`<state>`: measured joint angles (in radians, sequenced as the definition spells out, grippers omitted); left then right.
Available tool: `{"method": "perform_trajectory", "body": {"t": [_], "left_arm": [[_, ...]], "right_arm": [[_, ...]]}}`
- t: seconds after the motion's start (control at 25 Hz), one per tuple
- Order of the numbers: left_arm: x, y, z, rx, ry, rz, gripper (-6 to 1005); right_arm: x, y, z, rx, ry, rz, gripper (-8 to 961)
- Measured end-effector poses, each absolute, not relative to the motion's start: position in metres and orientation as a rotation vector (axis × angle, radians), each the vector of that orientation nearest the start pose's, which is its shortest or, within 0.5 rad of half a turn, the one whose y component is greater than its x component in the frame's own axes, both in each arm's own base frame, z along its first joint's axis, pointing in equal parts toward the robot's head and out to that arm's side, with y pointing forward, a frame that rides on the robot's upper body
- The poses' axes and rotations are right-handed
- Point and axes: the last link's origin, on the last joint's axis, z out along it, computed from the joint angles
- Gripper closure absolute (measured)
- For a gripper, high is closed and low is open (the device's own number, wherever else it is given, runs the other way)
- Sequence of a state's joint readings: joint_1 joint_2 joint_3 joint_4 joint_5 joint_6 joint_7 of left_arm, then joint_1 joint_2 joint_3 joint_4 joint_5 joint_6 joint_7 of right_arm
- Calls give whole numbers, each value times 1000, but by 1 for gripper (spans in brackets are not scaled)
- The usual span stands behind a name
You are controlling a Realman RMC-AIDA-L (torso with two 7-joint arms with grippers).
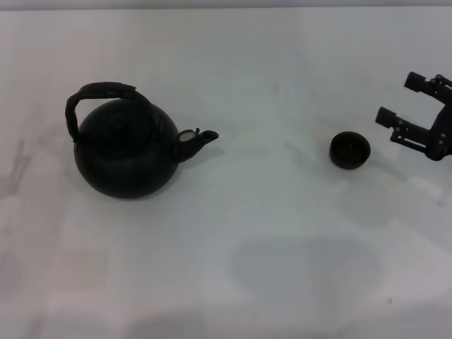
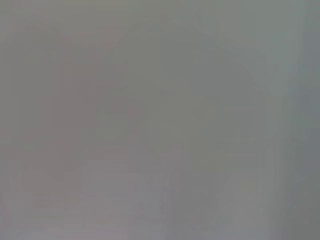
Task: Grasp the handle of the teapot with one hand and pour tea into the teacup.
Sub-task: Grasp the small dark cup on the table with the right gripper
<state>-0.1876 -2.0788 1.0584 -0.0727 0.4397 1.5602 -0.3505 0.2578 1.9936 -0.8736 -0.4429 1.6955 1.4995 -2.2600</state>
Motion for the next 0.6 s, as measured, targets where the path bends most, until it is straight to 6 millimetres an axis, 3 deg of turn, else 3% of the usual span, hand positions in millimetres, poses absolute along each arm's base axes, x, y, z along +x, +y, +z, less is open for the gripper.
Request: {"method": "perform_trajectory", "body": {"t": [0.6], "left_arm": [[-387,203,10,-1468,-633,-768,138]], "right_arm": [[320,273,12,-2497,361,768,106]]}}
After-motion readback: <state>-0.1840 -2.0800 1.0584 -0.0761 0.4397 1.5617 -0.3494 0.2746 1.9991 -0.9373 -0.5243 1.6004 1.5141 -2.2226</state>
